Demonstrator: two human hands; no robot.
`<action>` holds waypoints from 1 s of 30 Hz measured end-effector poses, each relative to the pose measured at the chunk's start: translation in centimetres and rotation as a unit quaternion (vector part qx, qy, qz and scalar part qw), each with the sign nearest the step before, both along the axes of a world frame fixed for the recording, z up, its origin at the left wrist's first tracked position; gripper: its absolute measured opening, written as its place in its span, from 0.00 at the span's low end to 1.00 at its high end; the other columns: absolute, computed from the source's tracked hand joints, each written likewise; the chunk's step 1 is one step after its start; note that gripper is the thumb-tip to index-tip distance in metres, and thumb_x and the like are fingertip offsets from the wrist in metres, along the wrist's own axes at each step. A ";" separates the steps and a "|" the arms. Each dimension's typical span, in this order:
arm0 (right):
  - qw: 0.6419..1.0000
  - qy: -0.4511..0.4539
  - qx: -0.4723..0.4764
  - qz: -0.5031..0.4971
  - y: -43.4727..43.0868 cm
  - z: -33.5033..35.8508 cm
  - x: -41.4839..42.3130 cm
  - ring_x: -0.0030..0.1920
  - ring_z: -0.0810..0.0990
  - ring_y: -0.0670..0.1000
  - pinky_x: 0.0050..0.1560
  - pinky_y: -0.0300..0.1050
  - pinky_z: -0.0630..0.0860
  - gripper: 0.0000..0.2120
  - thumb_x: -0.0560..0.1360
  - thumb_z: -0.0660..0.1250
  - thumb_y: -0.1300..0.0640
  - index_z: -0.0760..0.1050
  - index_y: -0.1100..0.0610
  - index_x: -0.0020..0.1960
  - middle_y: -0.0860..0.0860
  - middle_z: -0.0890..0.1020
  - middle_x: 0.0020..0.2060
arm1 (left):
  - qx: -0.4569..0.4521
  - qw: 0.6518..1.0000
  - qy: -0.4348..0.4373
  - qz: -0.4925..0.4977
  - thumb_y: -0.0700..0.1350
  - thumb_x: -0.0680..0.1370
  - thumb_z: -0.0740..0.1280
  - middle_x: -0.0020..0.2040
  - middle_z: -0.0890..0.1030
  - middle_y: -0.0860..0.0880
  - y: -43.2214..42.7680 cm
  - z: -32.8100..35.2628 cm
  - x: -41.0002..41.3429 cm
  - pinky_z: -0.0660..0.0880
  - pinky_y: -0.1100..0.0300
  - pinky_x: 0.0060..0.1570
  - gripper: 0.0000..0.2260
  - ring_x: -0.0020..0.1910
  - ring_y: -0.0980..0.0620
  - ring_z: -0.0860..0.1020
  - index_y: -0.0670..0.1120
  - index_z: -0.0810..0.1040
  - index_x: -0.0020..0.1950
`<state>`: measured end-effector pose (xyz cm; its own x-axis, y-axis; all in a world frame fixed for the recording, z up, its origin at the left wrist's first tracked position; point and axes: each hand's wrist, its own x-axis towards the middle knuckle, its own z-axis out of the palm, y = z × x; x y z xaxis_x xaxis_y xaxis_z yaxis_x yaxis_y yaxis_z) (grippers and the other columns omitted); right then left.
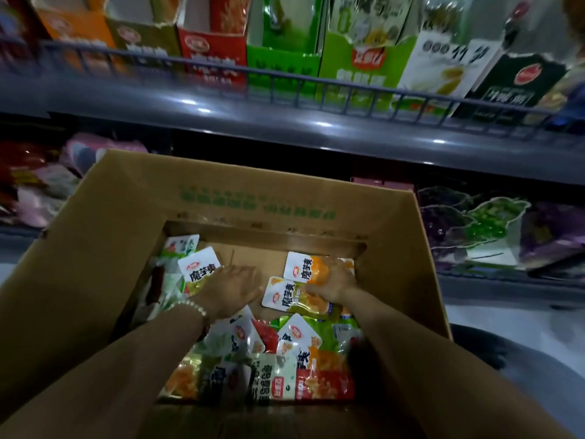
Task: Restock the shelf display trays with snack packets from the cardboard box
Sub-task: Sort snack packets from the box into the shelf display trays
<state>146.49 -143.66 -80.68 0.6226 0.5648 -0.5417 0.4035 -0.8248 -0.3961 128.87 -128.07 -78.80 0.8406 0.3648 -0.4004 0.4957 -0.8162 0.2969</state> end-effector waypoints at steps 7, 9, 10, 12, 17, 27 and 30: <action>0.998 -0.043 -0.018 0.031 -0.2 -1.5 -0.4 0.72 0.54 0.58 0.73 0.51 0.51 0.52 0.56 0.77 0.36 0.55 0.49 0.72 0.54 0.60 0.67 | 0.020 0.999 0.043 -0.008 0.58 0.81 0.54 0.74 0.63 0.49 0.3 -2.5 0.2 0.45 0.53 0.73 0.25 0.74 0.49 0.56 0.49 0.59 0.75; 0.999 -0.039 -0.017 0.023 -0.3 -1.8 -0.4 0.68 0.62 0.55 0.70 0.51 0.58 0.37 0.58 0.78 0.38 0.65 0.49 0.59 0.52 0.67 0.62 | 0.016 0.999 0.051 -0.006 0.58 0.81 0.54 0.75 0.62 0.48 0.3 -2.7 0.0 0.43 0.53 0.73 0.25 0.75 0.49 0.55 0.49 0.59 0.75; 0.999 -0.036 -0.010 0.017 -0.3 -1.9 -0.5 0.65 0.66 0.54 0.67 0.49 0.62 0.29 0.59 0.78 0.41 0.67 0.48 0.51 0.51 0.70 0.59 | 0.011 0.999 0.046 0.000 0.58 0.81 0.54 0.74 0.62 0.48 0.2 -2.7 0.0 0.43 0.53 0.73 0.25 0.75 0.49 0.55 0.48 0.60 0.75; 0.999 -0.024 0.025 0.001 -0.2 -1.9 -0.6 0.58 0.73 0.53 0.59 0.45 0.70 0.19 0.62 0.78 0.48 0.67 0.48 0.40 0.50 0.76 0.52 | -0.002 1.000 0.020 0.014 0.57 0.81 0.54 0.73 0.65 0.49 0.1 -2.3 0.0 0.45 0.54 0.73 0.23 0.74 0.50 0.57 0.48 0.63 0.73; 0.996 0.077 0.040 0.020 0.1 -0.8 -1.6 0.50 0.78 0.51 0.53 0.42 0.73 0.15 0.63 0.79 0.50 0.72 0.49 0.38 0.48 0.79 0.45 | -0.074 0.993 -0.027 0.087 0.58 0.80 0.55 0.71 0.69 0.46 0.1 -0.8 0.3 0.57 0.55 0.71 0.24 0.71 0.47 0.62 0.46 0.67 0.71; 0.976 0.169 -0.127 0.057 -0.4 2.8 -2.4 0.60 0.76 0.57 0.62 0.50 0.73 0.26 0.72 0.71 0.48 0.72 0.61 0.64 0.55 0.77 0.62 | -0.257 0.958 0.049 0.115 0.56 0.80 0.59 0.71 0.69 0.47 -1.5 1.4 -1.0 0.64 0.61 0.65 0.24 0.69 0.48 0.68 0.44 0.67 0.72; 0.988 0.152 -0.033 0.008 -0.4 3.3 -2.6 0.58 0.78 0.57 0.53 0.45 0.74 0.26 0.71 0.73 0.51 0.73 0.63 0.63 0.56 0.78 0.60 | -0.295 0.946 0.032 0.131 0.56 0.80 0.58 0.71 0.69 0.46 -2.0 2.7 -0.5 0.64 0.61 0.63 0.25 0.68 0.48 0.68 0.43 0.66 0.72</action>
<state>143.87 -144.02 -77.42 0.4172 0.5299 -0.7384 0.2878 -0.8476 -0.4458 128.41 -130.09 -76.14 0.7190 0.2538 -0.6470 0.6908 -0.3641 0.6247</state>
